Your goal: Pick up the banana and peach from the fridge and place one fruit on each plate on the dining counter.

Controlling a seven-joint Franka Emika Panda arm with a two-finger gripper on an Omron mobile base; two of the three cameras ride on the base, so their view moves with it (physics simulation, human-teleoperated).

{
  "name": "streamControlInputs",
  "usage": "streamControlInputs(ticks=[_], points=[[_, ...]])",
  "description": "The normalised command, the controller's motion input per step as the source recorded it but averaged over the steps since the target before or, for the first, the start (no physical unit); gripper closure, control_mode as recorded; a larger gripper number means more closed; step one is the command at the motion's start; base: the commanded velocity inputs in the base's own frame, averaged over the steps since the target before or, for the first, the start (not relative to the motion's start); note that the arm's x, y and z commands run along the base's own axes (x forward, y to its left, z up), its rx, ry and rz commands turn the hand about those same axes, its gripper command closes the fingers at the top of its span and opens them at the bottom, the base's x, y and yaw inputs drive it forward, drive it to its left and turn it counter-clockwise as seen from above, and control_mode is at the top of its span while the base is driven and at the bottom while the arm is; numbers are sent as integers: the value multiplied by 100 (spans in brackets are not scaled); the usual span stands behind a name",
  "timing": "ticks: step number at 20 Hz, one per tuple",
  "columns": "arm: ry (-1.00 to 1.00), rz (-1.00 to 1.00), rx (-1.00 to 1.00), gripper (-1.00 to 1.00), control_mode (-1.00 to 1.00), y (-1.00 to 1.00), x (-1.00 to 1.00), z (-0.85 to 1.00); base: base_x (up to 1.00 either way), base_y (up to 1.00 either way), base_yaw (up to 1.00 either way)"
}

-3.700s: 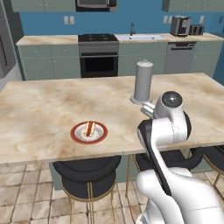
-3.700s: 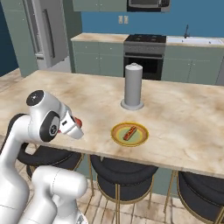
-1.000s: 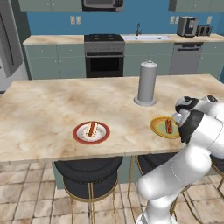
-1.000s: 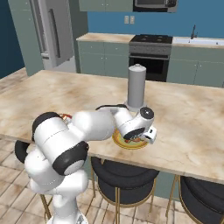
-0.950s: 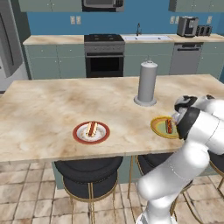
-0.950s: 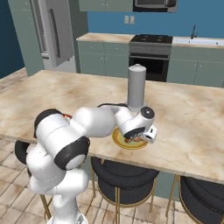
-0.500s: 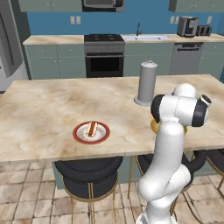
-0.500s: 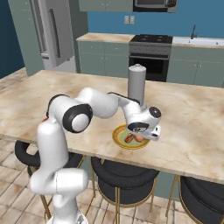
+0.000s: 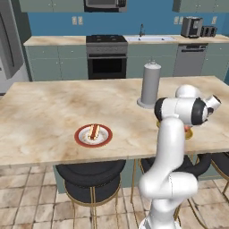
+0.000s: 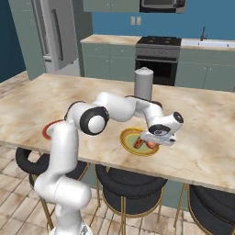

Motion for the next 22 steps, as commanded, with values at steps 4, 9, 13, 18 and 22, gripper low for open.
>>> streamControlInputs(ticks=[4,9,13,18,22], points=[[0,9,-1,-100,-100,3,-1,-3,0,0,0],[0,2,-4,-100,-100,38,-8,0,0,0,0],[0,0,-11,-100,-100,60,-9,4,0,0,0],[-1,0,-8,-100,-100,45,-16,26,0,0,0],[-15,0,0,-100,-100,17,-71,57,0,0,0]])
